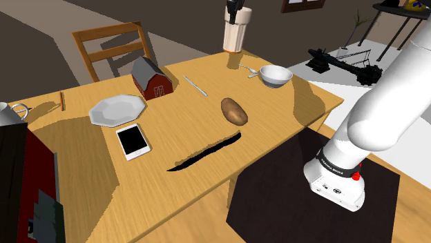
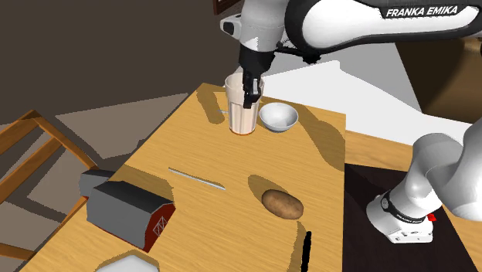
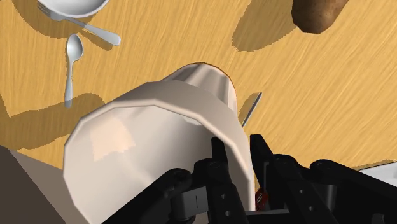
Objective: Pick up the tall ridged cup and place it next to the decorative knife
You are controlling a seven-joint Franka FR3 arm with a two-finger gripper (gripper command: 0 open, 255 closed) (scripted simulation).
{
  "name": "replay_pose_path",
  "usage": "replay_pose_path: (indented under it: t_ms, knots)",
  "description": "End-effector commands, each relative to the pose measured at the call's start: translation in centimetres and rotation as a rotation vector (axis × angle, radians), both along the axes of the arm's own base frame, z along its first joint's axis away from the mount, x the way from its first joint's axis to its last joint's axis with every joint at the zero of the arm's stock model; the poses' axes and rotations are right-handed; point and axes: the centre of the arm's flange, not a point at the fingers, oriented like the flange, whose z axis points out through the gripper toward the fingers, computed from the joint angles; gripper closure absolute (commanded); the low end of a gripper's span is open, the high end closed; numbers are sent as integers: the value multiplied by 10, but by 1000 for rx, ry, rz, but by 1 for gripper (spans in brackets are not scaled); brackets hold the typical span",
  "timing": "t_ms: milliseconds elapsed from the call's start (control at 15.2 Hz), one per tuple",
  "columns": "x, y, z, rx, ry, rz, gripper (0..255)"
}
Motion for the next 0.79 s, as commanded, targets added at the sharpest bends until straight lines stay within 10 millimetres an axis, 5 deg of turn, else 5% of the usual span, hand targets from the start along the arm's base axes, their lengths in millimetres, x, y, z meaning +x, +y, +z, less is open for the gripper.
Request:
replay_pose_path:
  t_ms: [0, 726]
  knots:
    - [-5, 25, -1, 0, -1, -2, 255]
    - [-32, 168, 0, 0, -1, -2, 255]
